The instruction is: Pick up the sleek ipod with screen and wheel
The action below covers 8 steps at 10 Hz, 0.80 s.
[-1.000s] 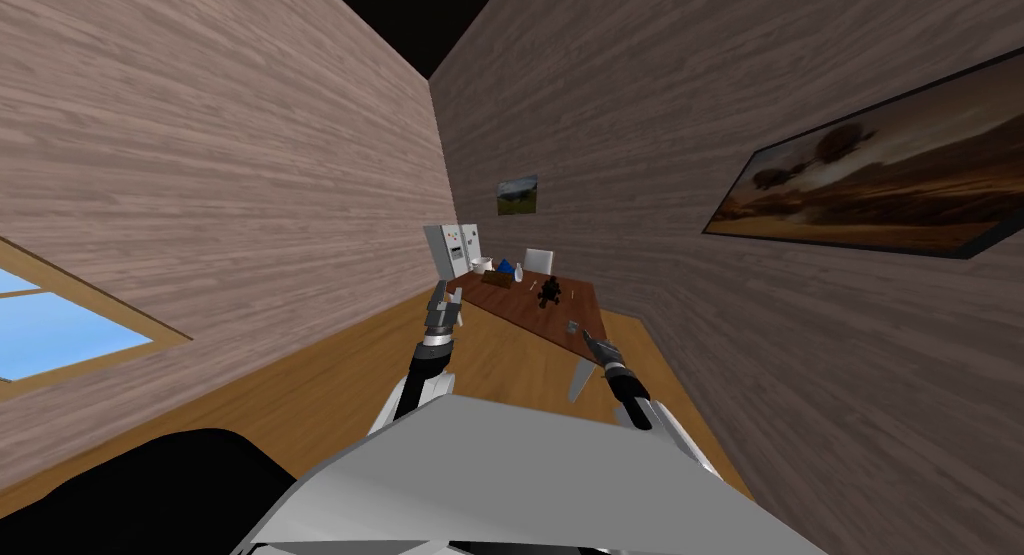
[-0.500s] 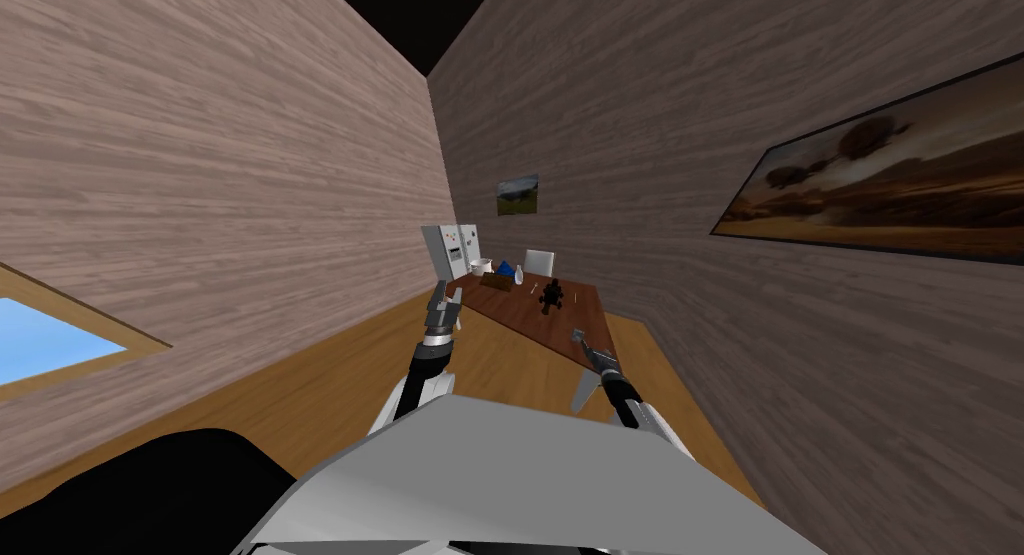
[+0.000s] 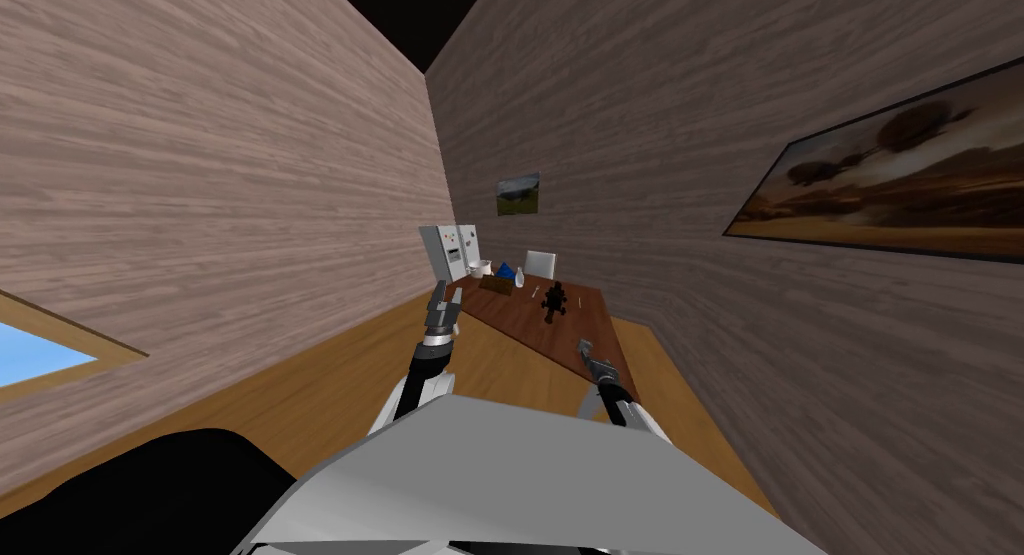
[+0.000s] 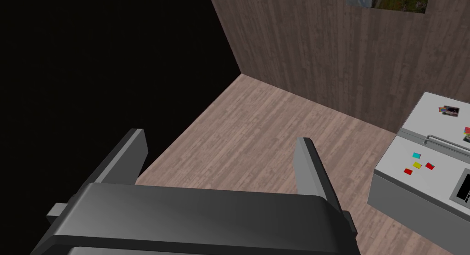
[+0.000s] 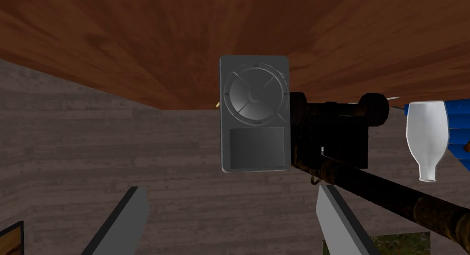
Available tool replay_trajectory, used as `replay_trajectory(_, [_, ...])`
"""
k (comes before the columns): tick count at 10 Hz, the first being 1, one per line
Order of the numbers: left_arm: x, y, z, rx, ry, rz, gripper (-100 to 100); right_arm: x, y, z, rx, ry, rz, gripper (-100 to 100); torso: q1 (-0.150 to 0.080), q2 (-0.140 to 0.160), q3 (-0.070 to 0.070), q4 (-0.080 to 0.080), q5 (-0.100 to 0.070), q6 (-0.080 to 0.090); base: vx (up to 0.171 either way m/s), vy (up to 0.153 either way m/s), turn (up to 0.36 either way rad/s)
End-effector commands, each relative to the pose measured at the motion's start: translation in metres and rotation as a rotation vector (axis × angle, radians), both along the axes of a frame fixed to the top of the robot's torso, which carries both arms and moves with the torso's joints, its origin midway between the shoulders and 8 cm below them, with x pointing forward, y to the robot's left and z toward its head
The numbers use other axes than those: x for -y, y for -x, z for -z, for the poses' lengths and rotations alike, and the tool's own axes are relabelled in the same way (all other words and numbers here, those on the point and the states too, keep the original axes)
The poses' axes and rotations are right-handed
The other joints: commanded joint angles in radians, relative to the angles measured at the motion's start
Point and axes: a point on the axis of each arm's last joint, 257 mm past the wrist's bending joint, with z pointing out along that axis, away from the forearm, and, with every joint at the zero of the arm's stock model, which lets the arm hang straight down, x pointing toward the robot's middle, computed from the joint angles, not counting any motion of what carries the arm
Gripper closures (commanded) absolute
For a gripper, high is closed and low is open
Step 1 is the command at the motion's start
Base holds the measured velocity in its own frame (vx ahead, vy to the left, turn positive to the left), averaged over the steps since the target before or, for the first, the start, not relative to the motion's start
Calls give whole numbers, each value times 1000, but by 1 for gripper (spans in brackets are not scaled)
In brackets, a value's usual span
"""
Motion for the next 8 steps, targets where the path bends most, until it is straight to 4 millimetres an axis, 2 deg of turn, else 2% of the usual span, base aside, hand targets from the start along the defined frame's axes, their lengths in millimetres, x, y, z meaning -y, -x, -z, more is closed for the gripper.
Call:
replay_trajectory(1, [0,0,0,0,0,0,0,1,5,14,-45,38,0,-100,0,0,0,0,0,0,149,8,6])
replay_trajectory(4, [0,0,0,0,0,0,0,4,9,28,-98,94,-3,-100,0,2,1,0,0,0,131,19,10])
replay_trajectory(5, [0,0,0,0,0,0,0,3,9,25,-87,80,-2,-100,0,0,0,0,0,0,70,8,5])
replay_trajectory(6, [0,0,0,0,0,0,0,3,9,26,-89,83,-2,0,-1,4,2,1,0,0,12,2,0])
replay_trajectory(7, [0,0,0,0,0,0,0,3,-3,29,-102,95,0,-100,-1,8,4,1,0,0,-73,-47,232])
replay_trajectory(8, [0,0,0,0,0,0,0,3,-2,36,-114,76,9,-100,-4,12,7,3,-1,-1,-98,-76,215])
